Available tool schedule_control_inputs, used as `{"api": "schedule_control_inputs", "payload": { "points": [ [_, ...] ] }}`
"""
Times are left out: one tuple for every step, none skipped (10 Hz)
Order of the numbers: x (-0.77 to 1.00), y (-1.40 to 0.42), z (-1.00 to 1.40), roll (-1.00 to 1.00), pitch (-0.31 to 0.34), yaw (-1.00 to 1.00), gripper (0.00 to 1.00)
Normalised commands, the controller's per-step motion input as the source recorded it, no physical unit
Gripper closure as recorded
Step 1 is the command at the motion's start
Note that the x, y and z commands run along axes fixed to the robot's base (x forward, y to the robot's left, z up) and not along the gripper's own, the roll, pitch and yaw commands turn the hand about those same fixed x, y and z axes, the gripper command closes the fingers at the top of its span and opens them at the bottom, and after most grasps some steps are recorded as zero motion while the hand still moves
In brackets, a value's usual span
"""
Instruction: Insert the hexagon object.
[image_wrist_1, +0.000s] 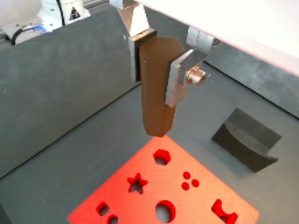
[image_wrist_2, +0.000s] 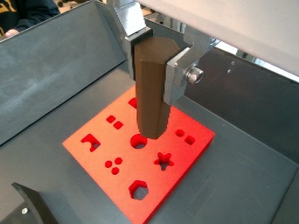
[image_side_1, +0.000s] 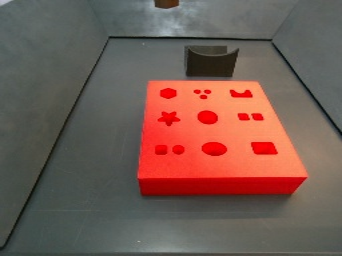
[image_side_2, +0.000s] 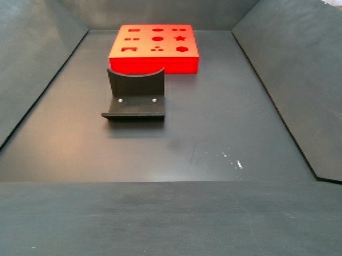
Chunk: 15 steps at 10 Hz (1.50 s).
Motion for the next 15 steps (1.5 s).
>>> {"api": "schedule_control_inputs", "payload": {
  "points": [
    [0.0,0.0,0.0,-0.03,0.0,0.0,1.0],
    [0.0,0.0,-0.01,-0.01,-0.019,0.0,1.0],
    [0.0,0.02,0.0,0.0,0.0,0.0,1.0],
    [0.0,0.09,-0.14,0.0,0.0,0.0,1.0],
    [0.0,0.33,-0.12,0.0,0.0,0.0,1.0],
    [0.0,0.53,-0.14,0.0,0.0,0.0,1.0],
    [0.0,0.65,-0.17,0.0,0.0,0.0,1.0],
    [0.0,0.88,-0.2,-0.03,0.0,0.0,1.0],
    [-0.13,0.93,-0.28,-0.03,-0.019,0.0,1.0],
    [-0.13,0.93,-0.26,-0.05,-0.026,0.0,1.0],
    [0.0,0.51,-0.25,0.0,0.0,0.0,1.0],
    [0.58,0.0,-0.49,0.0,0.0,0.0,1.0],
    [0.54,-0.17,-0.72,0.0,0.0,-0.09,1.0],
    [0.31,-0.14,-0.78,-0.1,0.076,-0.12,1.0],
    [0.01,0.0,-0.68,-0.2,-0.147,-0.2,1.0]
  ]
}}
